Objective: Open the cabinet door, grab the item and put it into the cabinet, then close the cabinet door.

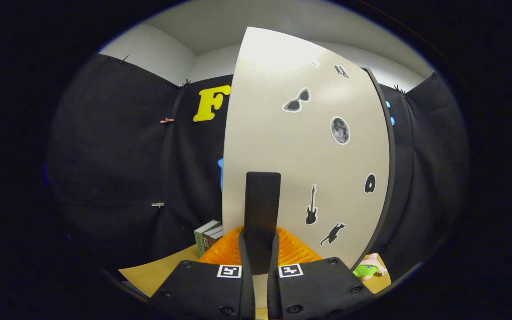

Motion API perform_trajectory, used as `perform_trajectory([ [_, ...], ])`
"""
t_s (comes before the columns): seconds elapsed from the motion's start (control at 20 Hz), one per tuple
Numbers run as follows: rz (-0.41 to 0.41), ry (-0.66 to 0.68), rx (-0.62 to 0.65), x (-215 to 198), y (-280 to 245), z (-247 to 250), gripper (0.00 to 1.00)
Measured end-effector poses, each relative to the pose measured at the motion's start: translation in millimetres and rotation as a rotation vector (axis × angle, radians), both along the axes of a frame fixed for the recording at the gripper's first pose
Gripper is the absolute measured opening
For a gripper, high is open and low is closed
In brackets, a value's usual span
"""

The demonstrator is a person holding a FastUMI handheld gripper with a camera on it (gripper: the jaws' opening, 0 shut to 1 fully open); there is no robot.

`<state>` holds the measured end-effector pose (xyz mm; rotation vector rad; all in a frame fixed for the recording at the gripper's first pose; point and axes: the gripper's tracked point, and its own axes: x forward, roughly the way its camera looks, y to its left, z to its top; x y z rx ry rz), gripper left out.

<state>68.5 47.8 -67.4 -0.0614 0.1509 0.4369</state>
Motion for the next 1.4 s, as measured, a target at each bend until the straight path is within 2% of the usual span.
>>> perform_trajectory([
  [0.55,0.029,0.0,0.007,-23,-37,9,0.15],
  [0.9,-0.031,0.004,-0.037,-30,-68,13,0.15],
  [1.4,-0.082,-0.006,-0.034,-34,-98,17,0.14],
])
